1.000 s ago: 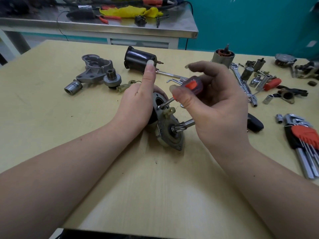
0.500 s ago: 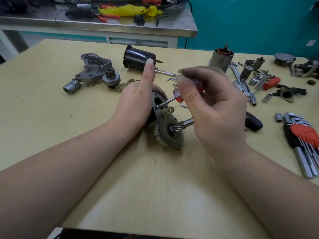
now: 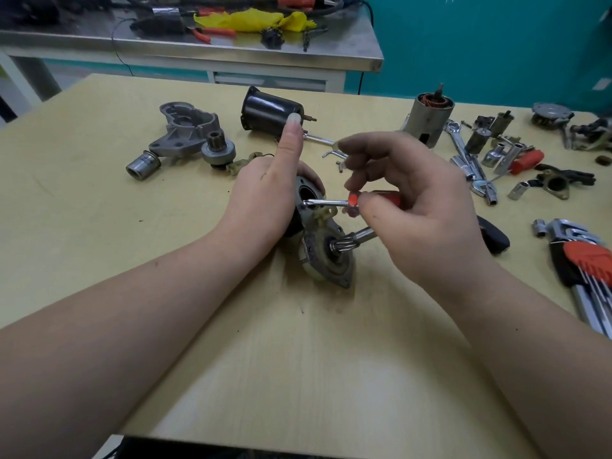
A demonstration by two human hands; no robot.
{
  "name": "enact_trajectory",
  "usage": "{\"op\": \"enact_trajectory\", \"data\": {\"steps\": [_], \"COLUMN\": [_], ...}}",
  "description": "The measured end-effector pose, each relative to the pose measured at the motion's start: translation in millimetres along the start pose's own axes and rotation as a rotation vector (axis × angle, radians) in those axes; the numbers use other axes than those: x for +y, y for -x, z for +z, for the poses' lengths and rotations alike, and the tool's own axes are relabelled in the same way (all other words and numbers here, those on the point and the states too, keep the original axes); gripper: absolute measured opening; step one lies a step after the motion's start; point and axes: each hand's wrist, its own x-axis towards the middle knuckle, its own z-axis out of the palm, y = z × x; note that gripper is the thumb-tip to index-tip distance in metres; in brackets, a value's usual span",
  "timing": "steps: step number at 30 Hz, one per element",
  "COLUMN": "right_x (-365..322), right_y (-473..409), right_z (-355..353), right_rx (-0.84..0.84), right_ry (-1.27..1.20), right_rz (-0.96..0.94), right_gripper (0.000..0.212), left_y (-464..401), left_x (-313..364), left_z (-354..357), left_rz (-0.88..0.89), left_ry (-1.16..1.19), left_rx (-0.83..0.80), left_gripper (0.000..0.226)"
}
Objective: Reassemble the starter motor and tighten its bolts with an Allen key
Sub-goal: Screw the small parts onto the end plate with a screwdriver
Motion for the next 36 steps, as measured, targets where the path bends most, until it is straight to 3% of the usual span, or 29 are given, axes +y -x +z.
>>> {"op": "enact_trajectory", "data": {"steps": [6,14,16,18,21,24,26,28,30,33,36], "right_x": [-1.1,-0.7,8.8,23.6,33.9,33.6,34.4,34.4,26.2,14.9,16.3], "right_y": [-2.7,-13.7,-22.2,-27.1,-24.9,-23.2,-23.8,-22.6,-19.5,-14.4,-16.1], "right_z": [-1.5,-12.2,-23.9,-32.6,-26.7,-11.9,-8.5,-11.2,-15.3,-17.7,-19.2], "right_rx": [0.027,0.267,0.284,0.149,-0.202,-0.378,-0.402,-0.294,-0.276,-0.549,-0.658], "right_ry": [0.037,-0.348,-0.272,0.085,0.553,0.688,0.756,0.7,0.436,0.117,0.012], "right_rz": [0.002,0.229,0.32,0.384,0.359,0.243,0.2,0.171,0.131,0.017,0.017], "right_gripper": [0.039,0.029,0.035,0.041,0.039,0.033,0.03,0.037,0.063,0.091,0.089], "left_y": [-1.6,-5.0,-5.5,-6.5,-7.1,-7.2,-7.4,-7.1,-5.9,-2.7,-1.8], "left_x": [-1.2,-2.6,-2.6,-3.1,-2.9,-1.0,1.7,4.2,5.9,8.0,9.1], "left_z": [-0.2,-0.5,-0.6,-1.2,-2.1,-4.0,-5.4,-6.5,-7.5,-8.3,-8.0], "left_rz": [-0.011,-0.049,-0.047,-0.034,-0.035,-0.083,-0.119,-0.145,-0.181,-0.253,-0.272], "left_ry": [-0.016,-0.039,-0.041,-0.036,-0.028,-0.002,0.039,0.074,0.12,0.195,0.215], "left_rx": [0.002,0.005,0.012,0.029,0.048,0.048,0.056,0.065,0.046,0.025,0.05], "left_gripper": [0.094,0.095,0.096,0.095,0.094,0.096,0.095,0.093,0.092,0.086,0.076]}}
